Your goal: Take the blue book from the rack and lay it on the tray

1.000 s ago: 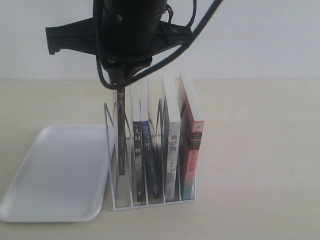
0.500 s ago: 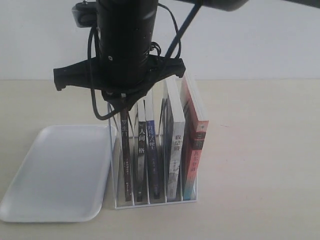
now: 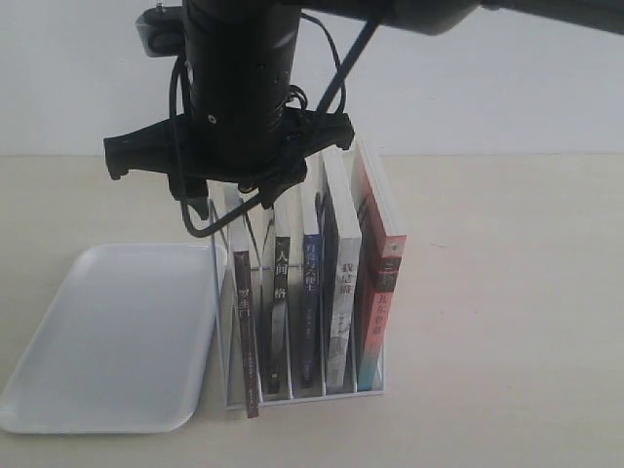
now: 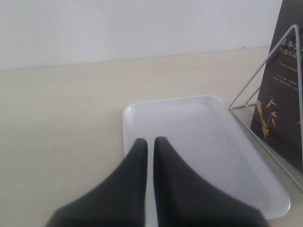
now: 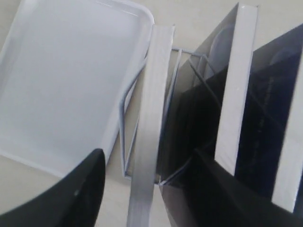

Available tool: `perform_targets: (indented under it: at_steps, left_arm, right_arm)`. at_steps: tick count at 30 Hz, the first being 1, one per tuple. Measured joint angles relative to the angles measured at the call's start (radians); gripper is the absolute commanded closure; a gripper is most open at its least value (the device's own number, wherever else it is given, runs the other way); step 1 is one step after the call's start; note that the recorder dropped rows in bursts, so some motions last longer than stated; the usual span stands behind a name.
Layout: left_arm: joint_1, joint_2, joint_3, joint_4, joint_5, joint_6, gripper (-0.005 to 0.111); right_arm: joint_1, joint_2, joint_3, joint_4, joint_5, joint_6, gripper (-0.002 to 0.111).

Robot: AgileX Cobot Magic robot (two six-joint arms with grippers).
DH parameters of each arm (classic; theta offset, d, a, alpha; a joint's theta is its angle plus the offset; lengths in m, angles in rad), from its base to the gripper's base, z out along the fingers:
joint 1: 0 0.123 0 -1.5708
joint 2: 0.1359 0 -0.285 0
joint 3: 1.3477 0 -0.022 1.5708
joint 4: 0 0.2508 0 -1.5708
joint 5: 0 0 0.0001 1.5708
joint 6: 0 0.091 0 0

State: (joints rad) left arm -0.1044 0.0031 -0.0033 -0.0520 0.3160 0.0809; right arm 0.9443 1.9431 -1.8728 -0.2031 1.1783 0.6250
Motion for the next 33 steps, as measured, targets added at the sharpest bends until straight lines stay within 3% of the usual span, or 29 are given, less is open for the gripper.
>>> perform_targets:
  at_steps: [5,25,33]
  left_arm:
    - [0.000,0.000,0.000,0.000,0.000,0.000,0.102]
    - [0.000,0.000,0.000,0.000,0.000,0.000,0.102]
    - [0.000,0.000,0.000,0.000,0.000,0.000,0.102]
  right_arm:
    - [0.000,-0.008,0.000,-0.004,-0.001,0.000,0.068]
    - [-0.002,-0.176,0.000,-0.152,0.041,-0.020,0.068]
    - [-0.006,-0.179,0.119,-0.215,0.045,-0.014,0.068]
